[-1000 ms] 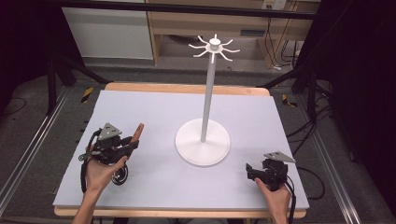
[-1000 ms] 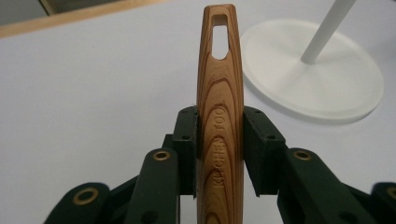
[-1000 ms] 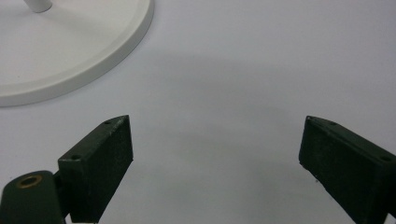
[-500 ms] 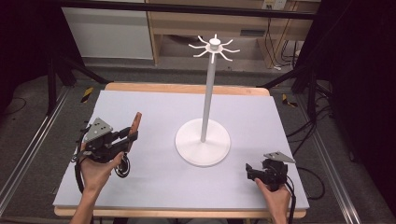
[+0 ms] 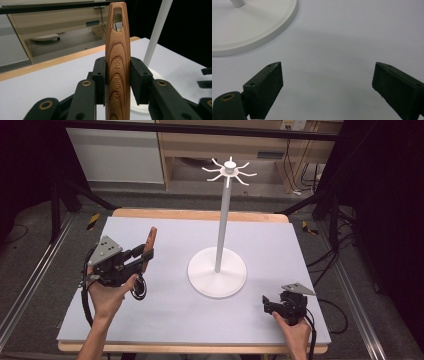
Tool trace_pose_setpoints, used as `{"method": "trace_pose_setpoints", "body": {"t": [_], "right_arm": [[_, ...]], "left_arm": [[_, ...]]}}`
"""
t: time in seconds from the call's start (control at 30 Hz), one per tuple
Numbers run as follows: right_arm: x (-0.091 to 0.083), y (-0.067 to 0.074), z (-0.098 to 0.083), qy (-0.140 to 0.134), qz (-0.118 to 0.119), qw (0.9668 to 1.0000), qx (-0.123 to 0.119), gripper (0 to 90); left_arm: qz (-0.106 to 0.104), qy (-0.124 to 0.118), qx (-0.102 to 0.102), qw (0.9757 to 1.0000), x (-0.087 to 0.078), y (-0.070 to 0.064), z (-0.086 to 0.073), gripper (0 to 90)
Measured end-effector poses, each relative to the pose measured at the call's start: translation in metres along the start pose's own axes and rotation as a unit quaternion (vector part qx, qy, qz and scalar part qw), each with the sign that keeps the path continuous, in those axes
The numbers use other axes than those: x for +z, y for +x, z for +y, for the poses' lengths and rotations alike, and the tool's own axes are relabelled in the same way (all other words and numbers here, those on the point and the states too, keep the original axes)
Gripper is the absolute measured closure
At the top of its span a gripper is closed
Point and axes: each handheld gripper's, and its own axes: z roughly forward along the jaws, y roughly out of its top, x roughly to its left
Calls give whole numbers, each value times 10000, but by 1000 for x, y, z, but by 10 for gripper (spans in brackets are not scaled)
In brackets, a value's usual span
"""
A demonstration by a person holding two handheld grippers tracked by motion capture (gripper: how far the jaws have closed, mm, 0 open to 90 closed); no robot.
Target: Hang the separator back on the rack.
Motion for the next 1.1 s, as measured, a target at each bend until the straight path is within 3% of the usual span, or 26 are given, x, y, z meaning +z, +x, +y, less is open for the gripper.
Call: {"method": "trace_pose_setpoints", "body": {"t": [0.53, 0.93, 1.1], "right_arm": [[1, 1, 1, -8, 18, 10000, 2, 101], [2, 2, 2, 14, -13, 10000, 2, 101], [1, 1, 1, 4, -10, 10000, -13, 101]], "left_arm": [[-81, -364, 210, 9991, -8, -17, 32, 676], [-288, -639, 255, 9972, -14, -26, 55, 676], [-329, -765, 421, 9956, -12, -34, 65, 676]]}}
